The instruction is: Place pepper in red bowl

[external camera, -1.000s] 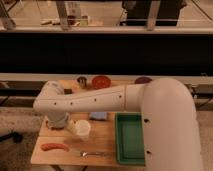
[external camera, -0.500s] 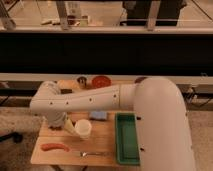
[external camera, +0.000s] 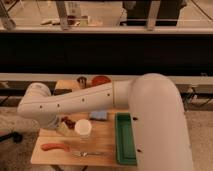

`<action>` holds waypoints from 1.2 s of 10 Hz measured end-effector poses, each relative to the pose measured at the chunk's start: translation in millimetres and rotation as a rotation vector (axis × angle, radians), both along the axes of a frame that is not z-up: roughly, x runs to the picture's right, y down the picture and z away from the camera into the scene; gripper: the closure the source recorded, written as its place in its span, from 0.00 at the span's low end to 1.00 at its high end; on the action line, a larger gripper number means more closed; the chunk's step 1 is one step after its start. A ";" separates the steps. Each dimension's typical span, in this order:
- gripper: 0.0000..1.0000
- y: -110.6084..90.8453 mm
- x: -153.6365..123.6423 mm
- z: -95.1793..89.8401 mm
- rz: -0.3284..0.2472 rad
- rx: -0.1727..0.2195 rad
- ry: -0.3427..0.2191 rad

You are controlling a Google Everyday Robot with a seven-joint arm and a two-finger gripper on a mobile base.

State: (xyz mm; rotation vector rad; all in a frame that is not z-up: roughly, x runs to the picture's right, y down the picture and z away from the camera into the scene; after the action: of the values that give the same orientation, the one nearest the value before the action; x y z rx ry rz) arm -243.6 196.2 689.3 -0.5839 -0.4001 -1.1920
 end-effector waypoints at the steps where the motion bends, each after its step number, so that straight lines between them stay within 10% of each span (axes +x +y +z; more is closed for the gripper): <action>1: 0.20 0.9 -0.8 -1.1 0.012 0.000 0.013; 7: 0.20 14.9 11.7 16.9 0.204 -0.119 0.059; 12: 0.20 11.3 47.5 26.5 0.433 -0.077 0.271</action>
State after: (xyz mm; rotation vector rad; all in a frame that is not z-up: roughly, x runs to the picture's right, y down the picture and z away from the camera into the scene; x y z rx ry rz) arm -196.1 207.4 715.8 -0.6752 -0.3209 -0.6751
